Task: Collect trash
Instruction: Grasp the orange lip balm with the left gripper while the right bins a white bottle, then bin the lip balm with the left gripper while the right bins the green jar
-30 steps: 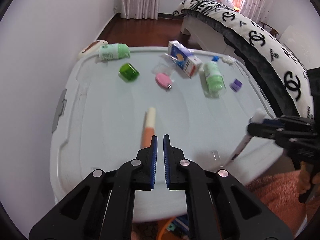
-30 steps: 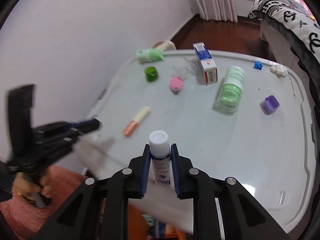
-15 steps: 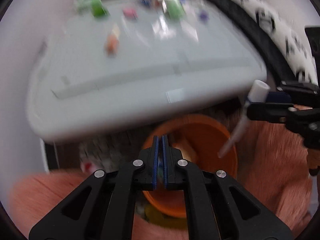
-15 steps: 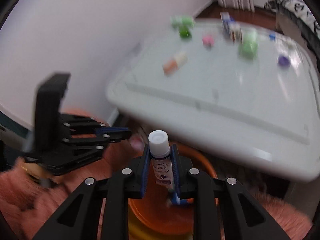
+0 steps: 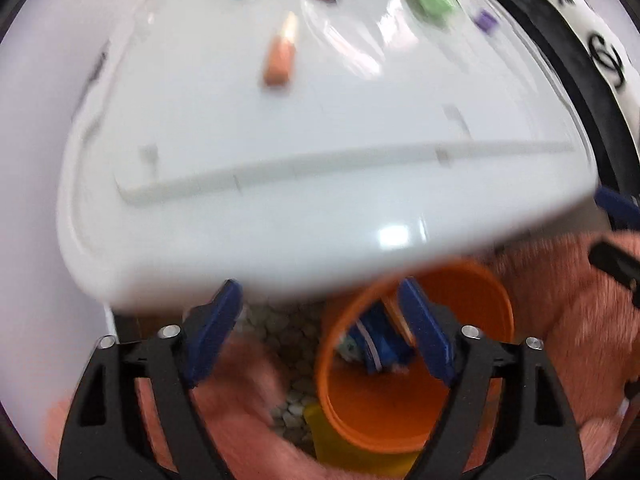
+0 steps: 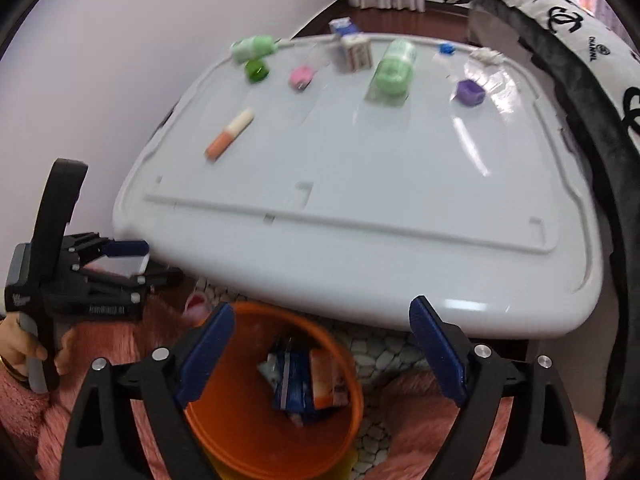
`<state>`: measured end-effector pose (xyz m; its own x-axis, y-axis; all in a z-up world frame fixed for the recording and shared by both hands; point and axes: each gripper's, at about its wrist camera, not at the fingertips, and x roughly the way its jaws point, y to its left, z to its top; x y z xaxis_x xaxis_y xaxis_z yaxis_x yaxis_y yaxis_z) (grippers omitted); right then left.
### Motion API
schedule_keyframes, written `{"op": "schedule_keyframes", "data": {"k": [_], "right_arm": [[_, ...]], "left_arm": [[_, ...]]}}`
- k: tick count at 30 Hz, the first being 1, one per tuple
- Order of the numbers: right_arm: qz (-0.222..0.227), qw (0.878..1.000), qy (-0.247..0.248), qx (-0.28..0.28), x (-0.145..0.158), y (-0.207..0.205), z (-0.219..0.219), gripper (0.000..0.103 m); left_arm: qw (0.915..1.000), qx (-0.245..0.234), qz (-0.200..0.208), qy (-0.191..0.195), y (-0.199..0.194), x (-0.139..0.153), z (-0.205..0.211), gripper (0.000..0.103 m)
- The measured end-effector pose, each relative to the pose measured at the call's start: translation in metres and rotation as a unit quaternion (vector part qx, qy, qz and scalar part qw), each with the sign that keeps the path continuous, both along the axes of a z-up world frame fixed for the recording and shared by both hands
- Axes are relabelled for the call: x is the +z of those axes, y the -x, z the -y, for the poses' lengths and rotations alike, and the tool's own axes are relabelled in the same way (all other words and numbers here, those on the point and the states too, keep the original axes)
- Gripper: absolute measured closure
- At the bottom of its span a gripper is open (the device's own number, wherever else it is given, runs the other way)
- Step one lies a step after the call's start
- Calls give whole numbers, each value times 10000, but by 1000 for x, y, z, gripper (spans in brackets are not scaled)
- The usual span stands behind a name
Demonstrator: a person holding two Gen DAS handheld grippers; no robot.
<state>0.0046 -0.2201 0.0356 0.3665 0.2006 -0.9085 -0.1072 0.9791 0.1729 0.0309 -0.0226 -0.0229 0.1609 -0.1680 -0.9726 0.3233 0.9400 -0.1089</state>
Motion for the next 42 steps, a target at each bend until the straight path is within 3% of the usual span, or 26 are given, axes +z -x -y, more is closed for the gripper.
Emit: {"op": "schedule_keyframes", "data": {"k": [8,12,14,15,16,18,22,25,29,34,36,38,42], "right_arm": [[189,9995,-98,-232,13,-25,16,15],[216,9994,-67,-274,16,-31,20,15],[258,9993,-72,-258,19,-36,21,16],[277,9993,-37,-253,20,-40,22,16],[291,9993,12,-252,20,-44,22,15],[323,9991,123,-262,22,-56,23,15],[563,9971,291,-418,30,-104,25,15],[609,9949,391,-701,26,-151,26,12],[257,9911,509,-1205,0,-220,30,12],[-95,9804,1392,-1392,-36,-279,24,13],[-259,9758,1674,-1381,-49,-291,21,22],[-397,9770,1625,-1321,-57,-296,20,54],[-367,9779,1547,-1359,-55,-286,22,55]], "left_arm": [[9986,299,431,-57,-93,21,15,18],[9981,298,493,-231,-127,7,30,19],[9976,218,538,-387,-135,0,37,36],[9977,220,450,-461,-140,-7,39,63],[9979,269,382,-438,-141,-10,38,76],[9977,308,456,-387,-141,-9,37,85],[9974,404,552,-206,-134,-6,31,85],[9971,500,543,171,-127,-1,23,85],[9951,495,738,441,-121,16,18,85],[9925,459,885,711,-126,26,9,85],[9918,454,894,793,-126,28,5,85],[9912,453,896,858,-127,28,6,85],[9905,430,944,904,-126,32,11,85]]}}
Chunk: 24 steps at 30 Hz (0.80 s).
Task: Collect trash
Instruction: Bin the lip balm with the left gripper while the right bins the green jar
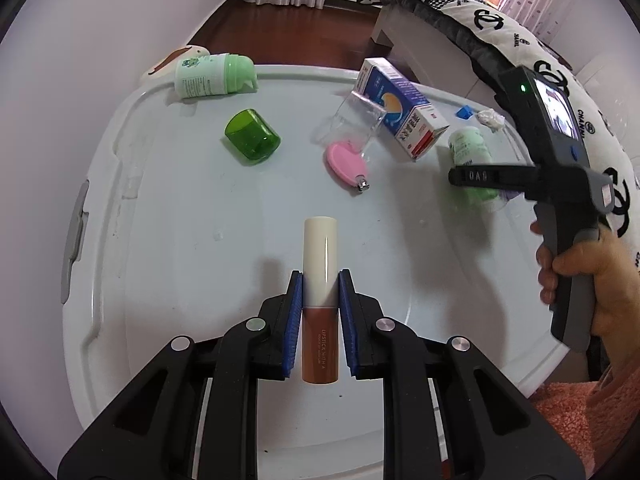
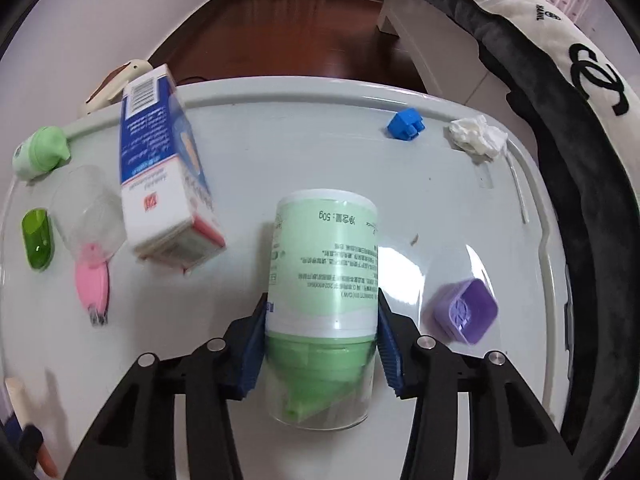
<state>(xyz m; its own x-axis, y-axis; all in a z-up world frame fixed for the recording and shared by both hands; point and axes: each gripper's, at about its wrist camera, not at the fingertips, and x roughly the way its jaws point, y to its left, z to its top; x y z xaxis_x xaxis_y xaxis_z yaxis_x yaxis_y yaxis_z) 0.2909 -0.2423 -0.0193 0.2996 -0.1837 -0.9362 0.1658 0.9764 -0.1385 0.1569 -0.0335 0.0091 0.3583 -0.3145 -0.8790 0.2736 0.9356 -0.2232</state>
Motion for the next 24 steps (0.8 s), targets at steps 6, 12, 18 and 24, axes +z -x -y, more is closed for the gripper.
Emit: {"op": "schedule_keyframes", "data": {"k": [6,12,18,24], "right_arm": [[322,9982,-362,352,34,53,4,55],[579,9912,-766,908,78,138,-7,55],[534,9821,-1199,1353,94,238,-32,55],[-150,9756,-1542,1558,62,314,-53,55]], "left_arm": [[9998,-184,112,-41,15,8,6,85],[9988,-407,278,-7,62,28,13,85],[9970,-769,3,-106,129,30,16,85],[9835,-1582,-739,-480,199,2,31,85]]}}
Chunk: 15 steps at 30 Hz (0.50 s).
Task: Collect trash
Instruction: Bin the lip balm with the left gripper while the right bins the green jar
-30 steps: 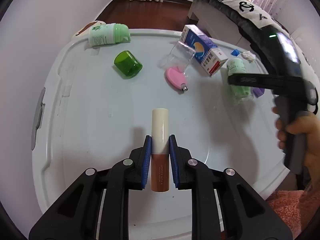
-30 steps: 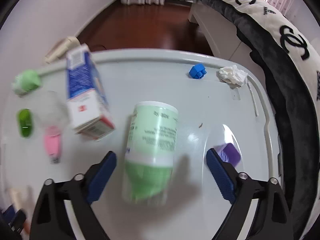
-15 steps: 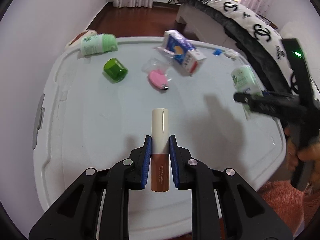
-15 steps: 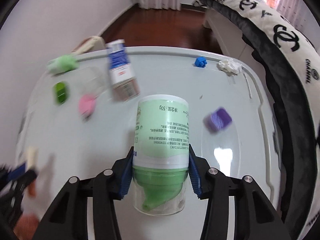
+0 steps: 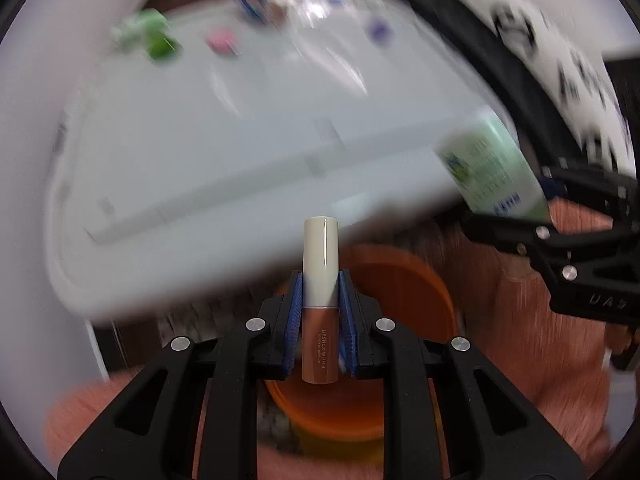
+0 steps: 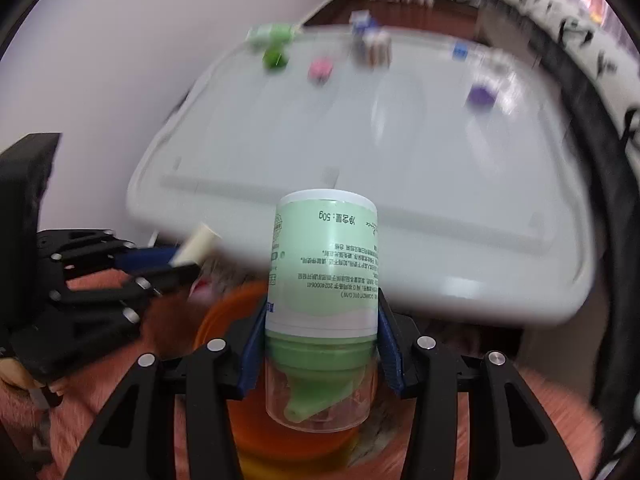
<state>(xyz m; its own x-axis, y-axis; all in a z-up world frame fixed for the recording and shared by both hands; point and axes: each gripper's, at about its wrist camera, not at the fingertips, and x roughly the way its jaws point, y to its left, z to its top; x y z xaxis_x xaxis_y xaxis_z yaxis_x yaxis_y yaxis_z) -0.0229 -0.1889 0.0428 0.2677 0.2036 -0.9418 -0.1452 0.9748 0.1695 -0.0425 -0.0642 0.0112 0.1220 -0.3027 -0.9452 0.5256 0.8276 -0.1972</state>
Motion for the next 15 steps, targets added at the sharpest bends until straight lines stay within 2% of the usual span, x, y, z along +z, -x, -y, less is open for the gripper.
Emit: {"op": "schedule_keyframes", "data": {"k": [3,5,6,7,8,9,11,15], "right_arm": [[-559,9983,-156,65,-30,26,-8,55],[-842,9964,-84,46,-48,34,-10,54],[-926,9956,135,27,-58,39,-12,50],[-928,9954,222,16,-61,42,-12,33],[-884,9958,239,-50,-61,44,-10,26],[-824,9963,207,-92,-58,45,-9,25],[-653,9977,129,-157,-49,43,-7,16],[-502,9984,209,-155,-39,39,-5,15]], "left_arm": [[9965,-257,-782,-145,26,-37,8,85],[9908,-176,-1307,-302,34,-64,8,84],[9868,-96,-1578,-363,36,-78,6,72],[9838,-50,-1747,-404,37,-87,5,47],[9808,-5,-1902,-437,38,-95,3,35],[9790,43,-1989,-434,37,-99,0,27],[9789,127,-1998,-409,33,-99,-2,27],[9822,316,-1832,-258,24,-86,-10,25]]}}
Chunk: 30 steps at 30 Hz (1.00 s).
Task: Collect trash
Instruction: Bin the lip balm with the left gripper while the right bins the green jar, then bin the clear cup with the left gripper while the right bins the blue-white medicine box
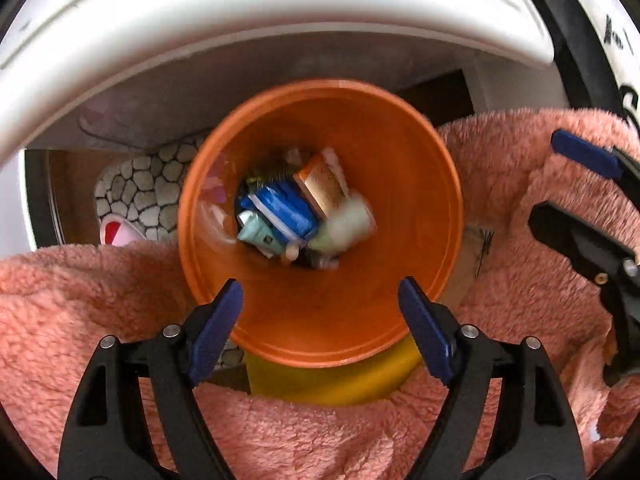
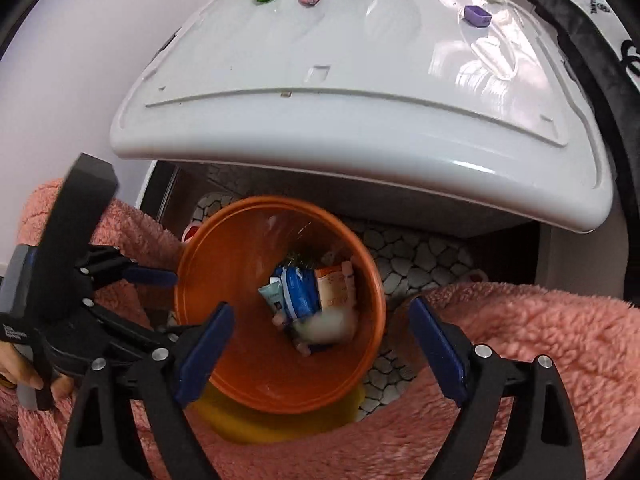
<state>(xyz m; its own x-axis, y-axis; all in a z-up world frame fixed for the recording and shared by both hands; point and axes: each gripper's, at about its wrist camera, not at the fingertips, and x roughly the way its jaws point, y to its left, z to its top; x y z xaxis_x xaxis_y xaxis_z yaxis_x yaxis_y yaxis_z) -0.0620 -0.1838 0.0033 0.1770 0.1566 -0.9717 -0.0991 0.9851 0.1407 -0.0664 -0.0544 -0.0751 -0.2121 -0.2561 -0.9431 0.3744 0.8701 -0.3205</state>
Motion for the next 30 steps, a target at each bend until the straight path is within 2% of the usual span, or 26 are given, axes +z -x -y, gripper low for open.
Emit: {"op": "schedule_keyframes", "data": {"k": [5,9,12,13,15,16,18,20,25,27,28,29,30], "right_arm": [[96,9999,-66,-118,8,-7,7,15],[500,9985,6,-200,29,-39,21,15],[917,9954,78,-280,44,-72,26,11],[1146,9929,90,-306,50,-93,27,11],[1459,9887,179,-289,55,-130,30,11],[1658,9856,221,-238,56,-161,28,11],[1861,9821,296,-89,53,-201,25,9],[2042,9772,585,-12,42,-255,19,9],[1986,9758,919,-8,9,-354,14,9],[2005,9738,1068,33,0,-377,10,9],[1985,9722,1239,101,-6,-389,7,17],[1871,9731,1335,165,-12,-397,5,44],[1738,9766,1245,217,-16,-401,5,63]], "left_arm": [[9987,143,482,-12,-8,22,-6,25],[9926,482,1117,53,-34,52,-15,25],[9805,970,1704,134,-64,78,-30,24],[9742,1171,1927,125,-75,85,-36,21],[9614,1548,2274,95,-93,96,-47,19],[9547,1733,2416,111,-102,101,-52,19],[9488,1942,2477,272,-116,106,-60,19],[9470,2015,2476,362,-125,107,-65,19],[9526,1990,2282,292,-141,94,-65,19],[9540,2030,2180,332,-145,88,-69,19],[9548,2040,2133,339,-150,87,-71,19],[9557,2035,2101,331,-154,85,-71,19],[9562,2019,2092,324,-156,83,-71,19]]}}
